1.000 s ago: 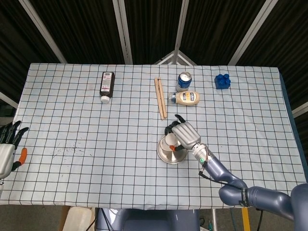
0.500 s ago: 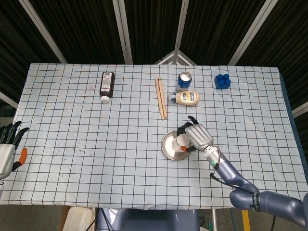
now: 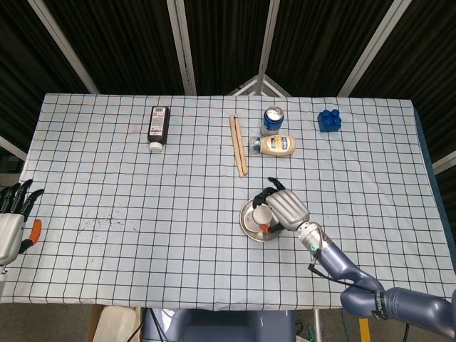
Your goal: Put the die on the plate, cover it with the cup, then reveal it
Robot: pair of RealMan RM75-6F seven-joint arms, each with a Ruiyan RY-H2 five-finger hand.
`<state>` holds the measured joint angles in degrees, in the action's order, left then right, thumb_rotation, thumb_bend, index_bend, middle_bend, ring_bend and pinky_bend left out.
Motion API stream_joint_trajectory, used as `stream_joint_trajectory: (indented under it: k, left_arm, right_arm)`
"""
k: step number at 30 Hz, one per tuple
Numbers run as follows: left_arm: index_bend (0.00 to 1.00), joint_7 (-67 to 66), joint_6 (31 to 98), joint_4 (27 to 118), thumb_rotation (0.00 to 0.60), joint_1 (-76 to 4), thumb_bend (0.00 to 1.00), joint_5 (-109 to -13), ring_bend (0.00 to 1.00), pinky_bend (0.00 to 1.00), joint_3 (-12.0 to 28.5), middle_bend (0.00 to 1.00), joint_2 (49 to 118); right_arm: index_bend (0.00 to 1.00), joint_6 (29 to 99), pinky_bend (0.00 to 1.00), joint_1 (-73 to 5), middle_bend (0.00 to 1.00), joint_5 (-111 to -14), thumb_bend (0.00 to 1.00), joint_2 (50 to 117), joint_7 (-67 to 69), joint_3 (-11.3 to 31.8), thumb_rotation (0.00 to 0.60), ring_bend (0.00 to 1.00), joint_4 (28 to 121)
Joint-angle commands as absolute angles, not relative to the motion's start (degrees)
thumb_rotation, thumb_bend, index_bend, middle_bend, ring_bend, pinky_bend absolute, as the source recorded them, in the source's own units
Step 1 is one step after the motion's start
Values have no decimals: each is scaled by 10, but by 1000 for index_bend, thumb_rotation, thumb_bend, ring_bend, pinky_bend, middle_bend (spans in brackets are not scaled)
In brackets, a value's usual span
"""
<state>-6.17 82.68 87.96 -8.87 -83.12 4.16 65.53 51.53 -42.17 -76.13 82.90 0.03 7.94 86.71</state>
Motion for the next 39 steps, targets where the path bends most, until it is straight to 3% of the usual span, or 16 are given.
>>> stream_joint_trajectory:
  k: [1,9,20,39]
  left_arm:
    - [140,-60,826,879,600,-89,706,-831,0,0,42,0,655]
    - [140,-55,827,877,600,-89,707,-830,0,0,43,0,653]
    - [140,-58,828,877,600,-88,706,-827,0,0,44,0,655]
    - [142,-74,827,881,600,-87,706,-814,0,0,49,0,658]
  right_arm:
    - [482,511,0,-427,483,-758,363,836,0,84,600,275,864]
    - [482,507,0,-438,483,-743,363,847,-5,100,600,275,841]
    - [482,502,0,-450,483,-700,363,807,-45,134,600,275,820]
    - [482,430,0,-439,483,-651,362,792,-17,112,600,275,667]
